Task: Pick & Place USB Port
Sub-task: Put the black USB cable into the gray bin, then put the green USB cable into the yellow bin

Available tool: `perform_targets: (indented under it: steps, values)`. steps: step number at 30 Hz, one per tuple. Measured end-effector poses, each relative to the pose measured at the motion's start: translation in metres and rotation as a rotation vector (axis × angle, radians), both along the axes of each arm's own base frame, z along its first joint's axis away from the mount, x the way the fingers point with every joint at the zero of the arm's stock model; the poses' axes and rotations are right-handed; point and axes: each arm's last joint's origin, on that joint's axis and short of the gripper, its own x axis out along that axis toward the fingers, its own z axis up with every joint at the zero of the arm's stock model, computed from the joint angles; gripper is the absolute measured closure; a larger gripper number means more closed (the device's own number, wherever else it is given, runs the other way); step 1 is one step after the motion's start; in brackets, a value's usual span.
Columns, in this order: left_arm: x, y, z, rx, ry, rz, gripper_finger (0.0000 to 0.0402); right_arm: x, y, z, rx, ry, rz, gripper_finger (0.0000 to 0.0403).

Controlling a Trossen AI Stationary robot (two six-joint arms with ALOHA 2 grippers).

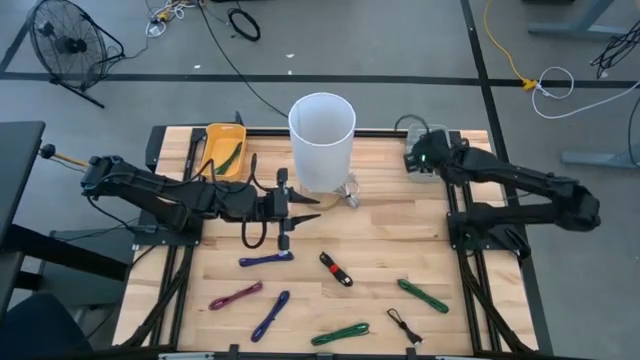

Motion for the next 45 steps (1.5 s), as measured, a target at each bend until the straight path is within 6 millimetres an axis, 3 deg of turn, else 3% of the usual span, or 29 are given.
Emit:
perform_targets:
  steps: [7, 25, 29, 39, 45]
  values:
    - [0.000, 0.000, 0.000, 0.000, 0.000, 0.000, 0.0262, -0.023, -0.049, -0.016, 0.125, 0.008, -0.065, 0.0403]
    - [0.000, -0.001, 0.000, -0.001, 0.001, -0.003, 0.0262, -0.007, -0.067, -0.052, 0.251, 0.157, -0.110, 0.0398]
    - [0.000, -0.001, -0.001, 0.000, 0.002, -0.003, 0.0262, -0.006, -0.068, -0.055, 0.249, 0.173, -0.122, 0.0362]
    - [0.000, -0.001, -0.001, -0.001, 0.002, -0.003, 0.0262, -0.006, -0.069, -0.054, 0.239, 0.165, -0.123, 0.0226]
    - [0.000, -0.001, -0.001, -0.001, 0.002, -0.003, 0.0262, -0.008, -0.064, -0.045, 0.247, 0.135, -0.040, 0.0196]
